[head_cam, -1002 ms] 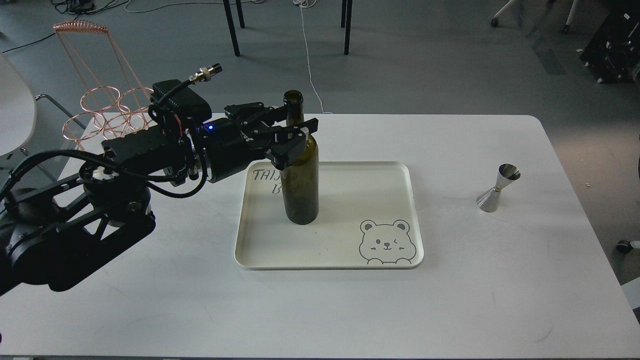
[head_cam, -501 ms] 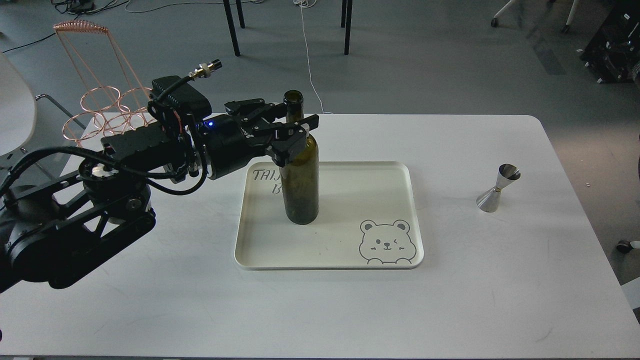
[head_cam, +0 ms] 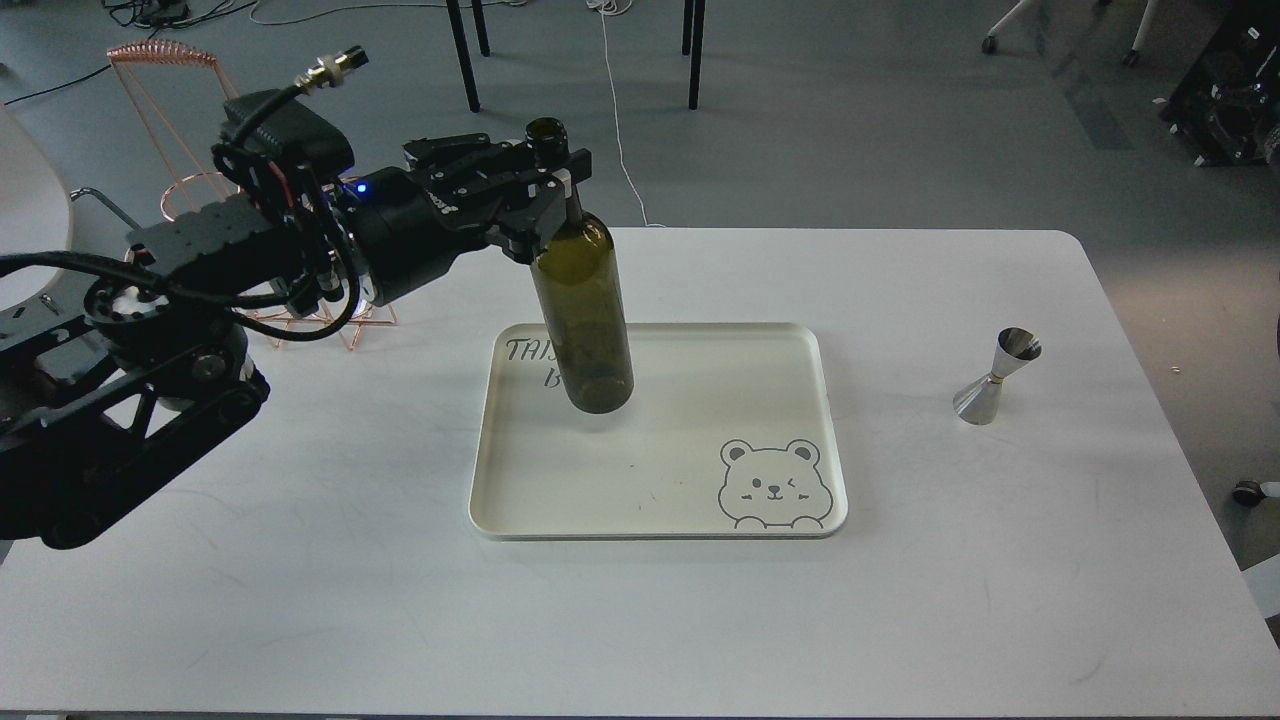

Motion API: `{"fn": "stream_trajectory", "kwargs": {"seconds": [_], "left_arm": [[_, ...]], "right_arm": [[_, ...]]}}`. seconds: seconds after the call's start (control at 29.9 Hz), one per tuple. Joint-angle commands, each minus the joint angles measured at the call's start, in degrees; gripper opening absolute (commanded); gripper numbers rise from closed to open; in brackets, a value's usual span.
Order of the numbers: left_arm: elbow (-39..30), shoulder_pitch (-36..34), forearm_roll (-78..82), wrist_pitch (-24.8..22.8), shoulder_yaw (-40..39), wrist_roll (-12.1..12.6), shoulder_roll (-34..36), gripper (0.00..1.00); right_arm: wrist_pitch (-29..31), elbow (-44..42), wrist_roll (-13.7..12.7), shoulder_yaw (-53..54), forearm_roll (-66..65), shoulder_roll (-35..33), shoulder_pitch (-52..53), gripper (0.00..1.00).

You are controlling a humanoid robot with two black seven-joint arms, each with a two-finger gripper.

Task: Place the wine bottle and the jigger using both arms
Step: 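Carry the bottle to the copper wine rack and lower it in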

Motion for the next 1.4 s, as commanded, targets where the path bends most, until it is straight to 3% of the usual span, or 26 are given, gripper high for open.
{"fn": "stream_trajectory", "kwargs": {"seconds": [0.0, 0.2, 0.3, 0.57, 0.67, 0.9, 1.07, 1.37], "left_arm": [[0.1, -2.5, -5.7, -0.2, -0.6, -0.3, 5.8, 0.16], [0.9, -5.6, -11.4, -0.1, -0.3, -2.7, 16.4, 0.13], [4.5, -6.6, -11.0, 0.0, -0.1, -3.9, 19.1, 0.13], [19.4, -12.2, -10.6, 0.1, 0.5, -4.6, 19.4, 0.11], [22.3, -12.4, -10.6, 0.1, 0.6, -6.1, 19.4, 0.11], [23.2, -12.2, -8.4, 0.4, 1.3, -6.1, 18.3, 0.1], [24.0, -12.5, -7.7, 4.1, 5.3, -6.1, 18.2, 0.11], [24.1, -12.4, -8.1, 4.2, 5.6, -6.0, 16.9, 0.11]], "right_arm": [[0.0, 0.0, 0.0, 0.0, 0.0, 0.0, 0.1, 0.98], [0.0, 0.1, 0.0, 0.0, 0.0, 0.0, 0.1, 0.98], [0.0, 0.1, 0.0, 0.0, 0.0, 0.1, 0.1, 0.98], [0.0, 0.2, 0.0, -0.1, 0.0, 0.1, 0.3, 0.98], [0.0, 0.2, 0.0, -0.1, 0.0, 0.0, 0.4, 0.98], [0.1, 0.2, 0.0, -0.2, 0.0, 0.0, 0.4, 0.98], [0.1, 0.2, 0.0, -0.2, 0.0, 0.0, 0.4, 0.98], [0.1, 0.2, 0.0, -0.2, 0.0, 0.0, 0.3, 0.98]]}}
